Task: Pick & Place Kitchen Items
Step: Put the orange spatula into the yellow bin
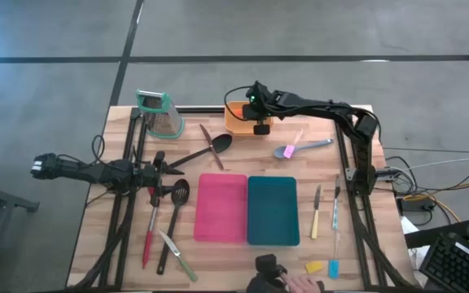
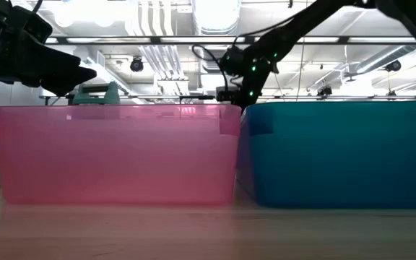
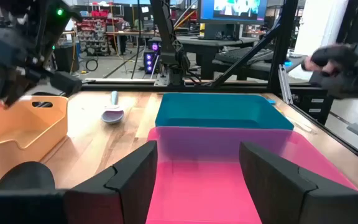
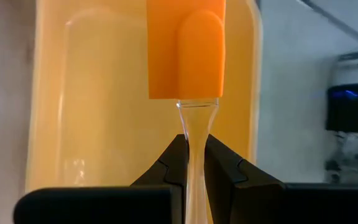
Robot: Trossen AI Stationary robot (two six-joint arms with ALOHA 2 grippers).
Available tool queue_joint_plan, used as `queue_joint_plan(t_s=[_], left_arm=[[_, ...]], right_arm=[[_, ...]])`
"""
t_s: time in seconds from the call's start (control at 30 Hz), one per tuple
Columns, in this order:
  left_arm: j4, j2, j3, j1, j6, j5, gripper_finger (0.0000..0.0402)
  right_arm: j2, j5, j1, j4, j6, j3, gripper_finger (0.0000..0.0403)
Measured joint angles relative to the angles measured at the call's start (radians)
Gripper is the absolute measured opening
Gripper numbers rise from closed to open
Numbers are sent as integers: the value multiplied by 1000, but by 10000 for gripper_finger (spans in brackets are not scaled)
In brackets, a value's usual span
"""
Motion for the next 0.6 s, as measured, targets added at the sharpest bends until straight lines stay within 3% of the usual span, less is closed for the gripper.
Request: queue_joint_plan(t_s=[0.6], left_arm=[[1, 0, 0, 0, 0, 0, 232]], right_arm=[[112, -81, -1, -22, 7, 49, 22]])
